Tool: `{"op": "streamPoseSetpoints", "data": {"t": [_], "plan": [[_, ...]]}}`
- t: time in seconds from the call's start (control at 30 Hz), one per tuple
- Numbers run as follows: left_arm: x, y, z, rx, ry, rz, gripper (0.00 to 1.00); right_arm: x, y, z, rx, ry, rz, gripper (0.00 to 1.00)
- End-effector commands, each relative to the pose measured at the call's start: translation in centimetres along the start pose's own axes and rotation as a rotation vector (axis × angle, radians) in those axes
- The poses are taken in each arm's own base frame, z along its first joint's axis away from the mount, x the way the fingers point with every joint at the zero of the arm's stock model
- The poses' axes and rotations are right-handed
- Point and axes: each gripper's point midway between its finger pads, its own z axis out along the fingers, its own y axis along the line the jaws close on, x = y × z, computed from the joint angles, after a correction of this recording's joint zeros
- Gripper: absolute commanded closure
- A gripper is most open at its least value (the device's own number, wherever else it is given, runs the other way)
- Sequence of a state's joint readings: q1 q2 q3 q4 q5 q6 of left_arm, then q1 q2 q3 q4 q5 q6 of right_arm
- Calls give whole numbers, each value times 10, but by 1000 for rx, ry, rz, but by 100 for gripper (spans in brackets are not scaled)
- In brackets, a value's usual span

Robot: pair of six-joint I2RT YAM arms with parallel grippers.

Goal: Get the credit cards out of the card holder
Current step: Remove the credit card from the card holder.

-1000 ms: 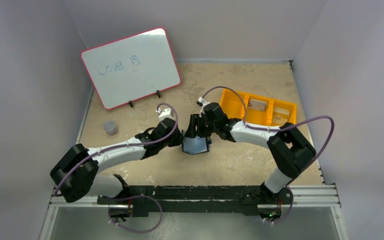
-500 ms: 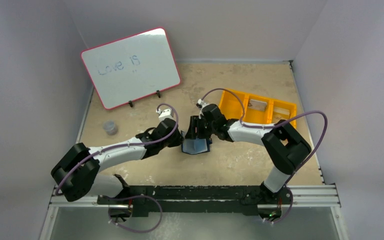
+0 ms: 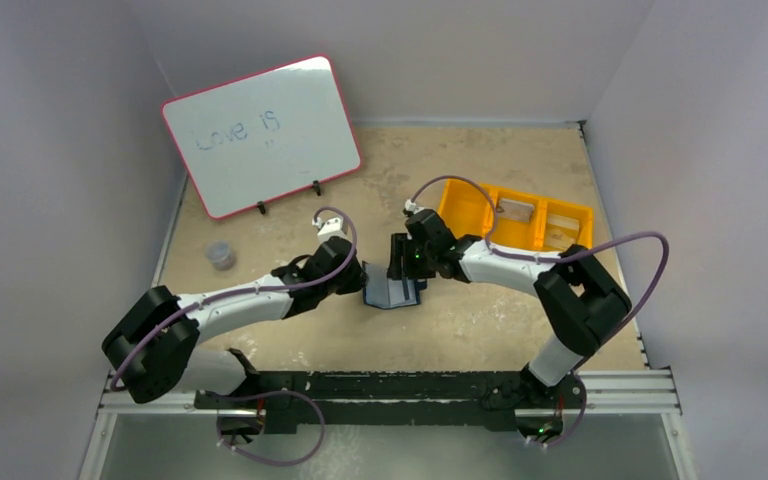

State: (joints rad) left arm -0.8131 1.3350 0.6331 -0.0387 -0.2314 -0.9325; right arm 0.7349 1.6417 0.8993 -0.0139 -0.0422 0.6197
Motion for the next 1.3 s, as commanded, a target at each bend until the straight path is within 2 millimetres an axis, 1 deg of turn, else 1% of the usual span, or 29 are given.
{"op": "streamPoseSetpoints", "data": {"t": [0.0,0.03,0.1,0.2,0.27,0.3,0.33,0.4,0.47,0.53,0.6,0.63,0.7,0.8,0.87,0.93,1.0,1.07,1.13,1.2,1.27], "plan": [[-13,-12,-1,30,-45,-14,100,-9,-15,-15,109,-33,-33,42],[-13,-12,-1,31,-44,-14,100,-10,-15,-16,111,-36,-35,43],[-13,-12,-1,29,-44,-12,100,-12,-13,-18,99,-43,-38,49],[-12,-13,0,32,-40,-11,100,-19,-11,-21,108,-64,-33,49],[-11,-10,0,21,-37,-8,100,-29,-18,-26,158,-100,-45,47],[-11,-8,-1,13,-37,-4,100,-29,-18,-29,161,-102,-47,47],[-10,-6,-1,4,-37,-2,100,-44,-7,-35,137,-140,-47,47],[-9,-1,0,-10,-38,3,100,-47,-1,-40,107,-156,-48,50],[-9,4,0,-32,-44,4,100,-46,10,-39,46,-152,-51,52],[-10,8,-1,-54,-52,3,93,-36,17,-33,-21,-122,-61,57],[-13,9,-3,-61,-62,3,92,-29,19,-26,-46,-101,-58,59],[-14,10,-5,-68,-67,3,89,-25,17,-20,-41,-87,-54,60],[-18,13,-8,-87,-78,5,76,-19,13,-12,-26,-61,-52,62],[-27,19,-14,-122,-111,6,71,1,6,0,-22,18,-47,65],[-34,21,-21,-138,-138,2,66,5,-1,4,13,21,-39,66],[-44,19,-31,-135,-178,-23,59,8,-5,5,27,31,-35,65],[-53,8,-37,-87,-205,-44,56,10,-7,4,36,36,-10,65],[-63,-6,-44,-33,-225,-49,55,10,-7,3,37,39,-16,64],[-69,-31,-48,67,-221,-48,55,8,-6,2,30,32,-21,64],[-75,-63,-54,197,-208,-48,55,9,-4,1,22,31,-22,64],[-75,-85,-56,279,-176,-27,54,7,-3,-1,18,22,-23,63]]}}
